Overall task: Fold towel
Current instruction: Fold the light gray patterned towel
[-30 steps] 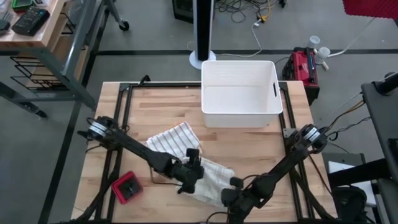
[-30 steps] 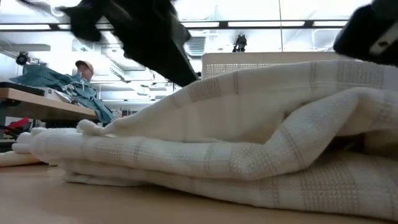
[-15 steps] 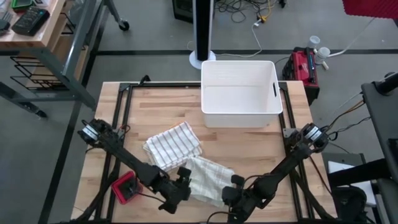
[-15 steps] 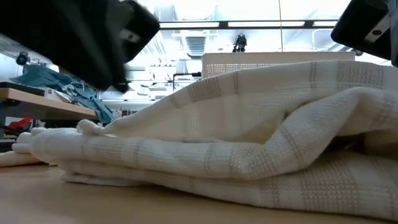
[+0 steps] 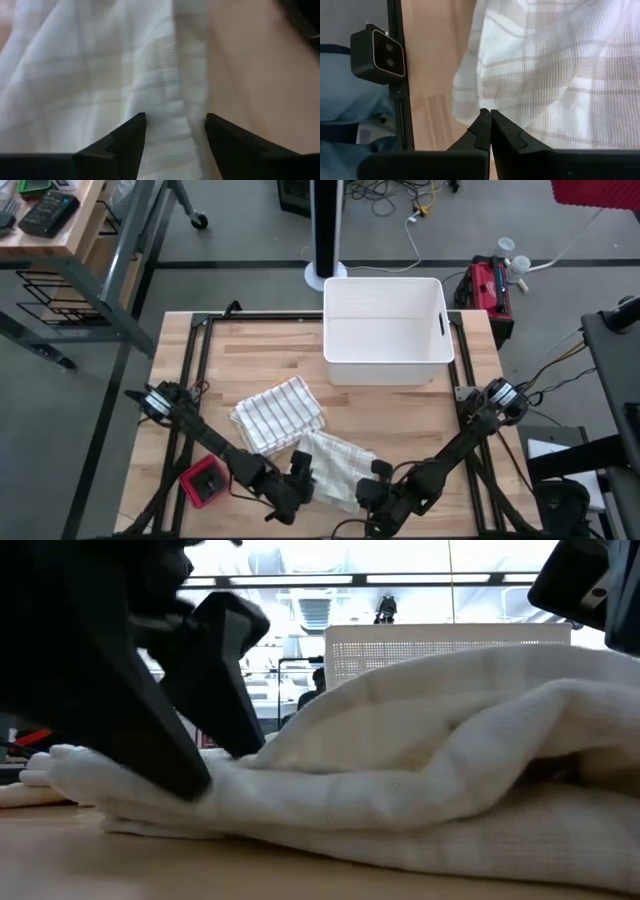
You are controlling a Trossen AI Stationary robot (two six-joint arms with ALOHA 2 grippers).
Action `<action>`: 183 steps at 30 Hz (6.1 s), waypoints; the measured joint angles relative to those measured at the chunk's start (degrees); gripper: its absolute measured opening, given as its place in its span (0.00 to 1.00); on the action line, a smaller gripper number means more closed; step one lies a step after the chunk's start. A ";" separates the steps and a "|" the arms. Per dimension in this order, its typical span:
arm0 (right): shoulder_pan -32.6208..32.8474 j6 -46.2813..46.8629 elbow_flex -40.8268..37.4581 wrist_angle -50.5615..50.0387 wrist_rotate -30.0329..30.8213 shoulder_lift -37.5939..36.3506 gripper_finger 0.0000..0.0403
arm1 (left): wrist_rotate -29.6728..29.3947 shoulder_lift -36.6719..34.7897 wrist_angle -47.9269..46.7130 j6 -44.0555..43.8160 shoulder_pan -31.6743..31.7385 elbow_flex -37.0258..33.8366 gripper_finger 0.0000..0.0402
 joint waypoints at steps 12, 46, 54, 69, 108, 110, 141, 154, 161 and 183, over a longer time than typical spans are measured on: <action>-0.17 0.05 -0.02 -0.01 0.03 0.00 0.00 | -3.75 -1.11 -7.56 -3.94 -0.45 3.51 0.22; -0.63 0.01 -0.02 0.03 2.97 0.04 0.00 | -5.57 -0.27 -6.55 -0.70 -0.64 6.31 0.43; -0.64 0.01 -0.04 0.05 3.02 0.04 0.00 | -6.34 2.70 -6.39 -1.23 -0.38 6.23 0.51; -0.64 0.08 -0.04 0.05 4.48 0.04 0.00 | -4.29 0.45 -10.54 -3.26 -0.23 6.20 0.02; -3.23 -0.97 -0.04 5.36 7.49 0.04 0.00 | -7.68 -12.39 -30.51 -26.41 -7.03 -3.53 0.12; -4.46 0.84 -0.04 5.01 7.39 0.04 0.00 | -7.64 -13.56 -30.66 -26.30 -7.34 -2.64 0.16; -13.21 5.65 -4.79 4.42 -11.23 0.04 0.40 | -8.79 -2.83 6.11 -1.42 -7.60 2.31 0.22; -13.41 5.14 -4.88 4.81 -11.28 0.04 0.40 | 5.07 4.72 -11.70 4.83 -3.08 15.60 0.34; -13.51 5.14 -4.87 4.79 -11.30 0.04 0.39 | 10.37 6.89 -12.50 2.41 -1.62 17.16 0.29; -15.50 4.47 -4.45 23.41 -22.38 9.99 0.29 | 13.38 7.25 -11.83 0.19 -2.33 15.44 0.25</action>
